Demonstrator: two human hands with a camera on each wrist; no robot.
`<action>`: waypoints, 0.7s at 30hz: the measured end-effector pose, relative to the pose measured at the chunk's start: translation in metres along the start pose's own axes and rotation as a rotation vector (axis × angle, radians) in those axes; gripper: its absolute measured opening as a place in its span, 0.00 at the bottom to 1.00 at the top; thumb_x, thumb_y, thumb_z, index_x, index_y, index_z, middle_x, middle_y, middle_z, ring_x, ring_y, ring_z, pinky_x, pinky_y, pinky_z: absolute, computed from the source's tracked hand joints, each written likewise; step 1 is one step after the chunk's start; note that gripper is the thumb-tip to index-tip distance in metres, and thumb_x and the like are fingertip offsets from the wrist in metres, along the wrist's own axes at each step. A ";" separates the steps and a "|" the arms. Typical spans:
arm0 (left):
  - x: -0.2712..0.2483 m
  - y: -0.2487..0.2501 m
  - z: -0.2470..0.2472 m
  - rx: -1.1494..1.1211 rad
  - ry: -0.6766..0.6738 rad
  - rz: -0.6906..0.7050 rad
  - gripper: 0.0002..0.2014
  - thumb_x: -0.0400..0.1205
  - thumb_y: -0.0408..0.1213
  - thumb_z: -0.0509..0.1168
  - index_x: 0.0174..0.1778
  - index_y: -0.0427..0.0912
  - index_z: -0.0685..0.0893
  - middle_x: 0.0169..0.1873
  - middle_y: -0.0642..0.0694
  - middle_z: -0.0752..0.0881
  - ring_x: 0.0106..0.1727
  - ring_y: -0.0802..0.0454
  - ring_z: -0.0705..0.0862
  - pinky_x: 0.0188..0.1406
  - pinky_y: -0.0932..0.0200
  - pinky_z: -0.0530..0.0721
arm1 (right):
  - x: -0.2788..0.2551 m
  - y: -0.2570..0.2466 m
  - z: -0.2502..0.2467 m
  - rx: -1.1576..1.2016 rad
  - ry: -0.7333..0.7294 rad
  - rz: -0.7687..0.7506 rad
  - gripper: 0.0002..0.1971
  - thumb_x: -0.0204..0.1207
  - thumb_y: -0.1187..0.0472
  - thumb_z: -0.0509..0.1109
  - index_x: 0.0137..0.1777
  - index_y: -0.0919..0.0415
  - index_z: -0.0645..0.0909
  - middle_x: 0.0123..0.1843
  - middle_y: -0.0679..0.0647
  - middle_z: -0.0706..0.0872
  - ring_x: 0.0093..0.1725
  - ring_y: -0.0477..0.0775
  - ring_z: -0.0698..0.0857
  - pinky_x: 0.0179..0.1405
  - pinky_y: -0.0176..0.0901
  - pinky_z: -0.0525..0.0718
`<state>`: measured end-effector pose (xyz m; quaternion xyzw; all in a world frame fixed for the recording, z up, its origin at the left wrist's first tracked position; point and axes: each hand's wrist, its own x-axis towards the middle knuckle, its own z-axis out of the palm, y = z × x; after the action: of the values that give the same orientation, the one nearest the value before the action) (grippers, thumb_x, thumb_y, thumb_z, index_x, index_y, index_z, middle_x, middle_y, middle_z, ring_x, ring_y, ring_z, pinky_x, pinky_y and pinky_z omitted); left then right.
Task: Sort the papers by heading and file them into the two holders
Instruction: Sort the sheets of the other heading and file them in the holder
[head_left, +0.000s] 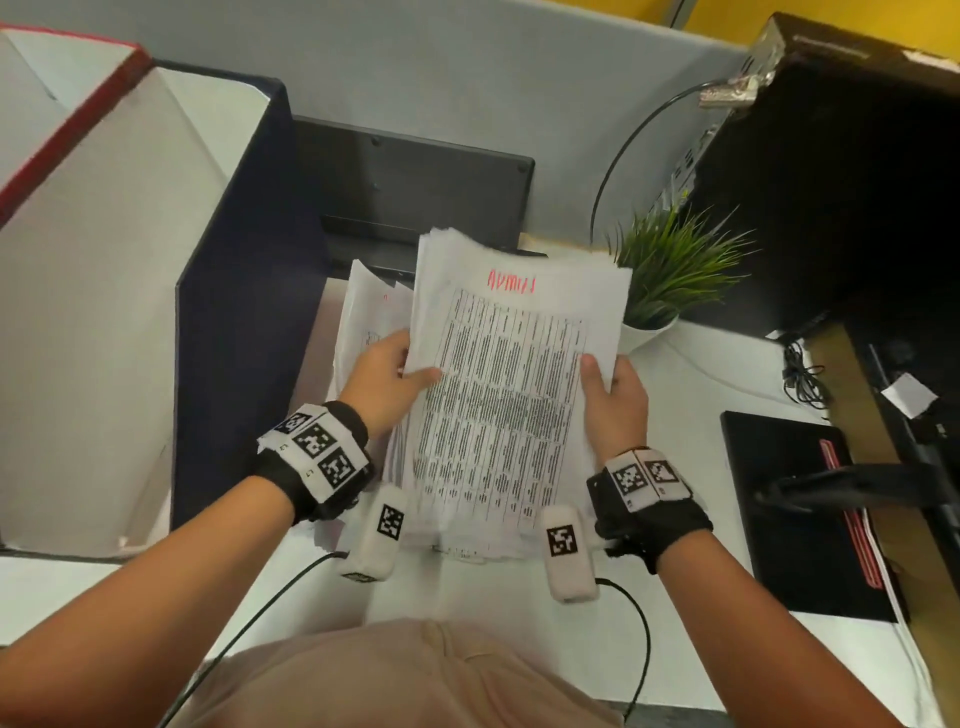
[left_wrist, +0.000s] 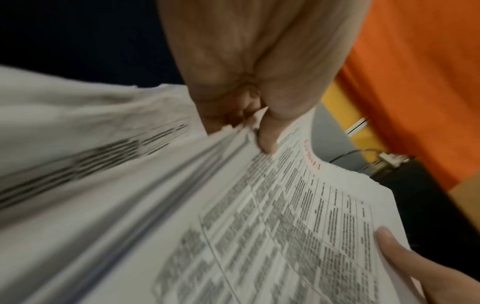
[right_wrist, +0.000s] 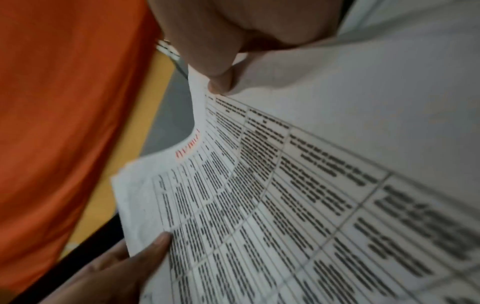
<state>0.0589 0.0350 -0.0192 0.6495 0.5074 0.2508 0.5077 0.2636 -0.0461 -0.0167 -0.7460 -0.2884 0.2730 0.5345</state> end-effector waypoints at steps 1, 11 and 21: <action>-0.001 0.009 -0.003 -0.008 0.069 0.062 0.19 0.80 0.32 0.66 0.67 0.40 0.76 0.59 0.49 0.83 0.57 0.56 0.82 0.47 0.73 0.79 | -0.002 -0.012 -0.001 0.062 0.007 -0.048 0.11 0.82 0.60 0.62 0.62 0.60 0.77 0.57 0.53 0.84 0.57 0.50 0.83 0.47 0.35 0.82; -0.028 0.046 -0.019 -0.276 0.225 0.274 0.12 0.77 0.34 0.70 0.51 0.55 0.79 0.49 0.45 0.85 0.51 0.52 0.84 0.54 0.51 0.85 | -0.021 -0.062 0.004 0.399 -0.114 -0.174 0.13 0.70 0.67 0.75 0.46 0.49 0.79 0.38 0.33 0.87 0.42 0.27 0.86 0.42 0.22 0.83; -0.024 0.033 -0.014 -0.302 0.213 0.129 0.28 0.66 0.47 0.76 0.61 0.43 0.82 0.52 0.54 0.88 0.54 0.61 0.86 0.53 0.60 0.86 | -0.026 -0.053 0.003 0.324 -0.140 -0.152 0.18 0.64 0.69 0.80 0.53 0.56 0.82 0.40 0.37 0.90 0.44 0.32 0.88 0.39 0.25 0.85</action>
<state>0.0517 0.0201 0.0202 0.5670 0.4723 0.4235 0.5255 0.2363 -0.0496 0.0356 -0.6056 -0.3326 0.3258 0.6454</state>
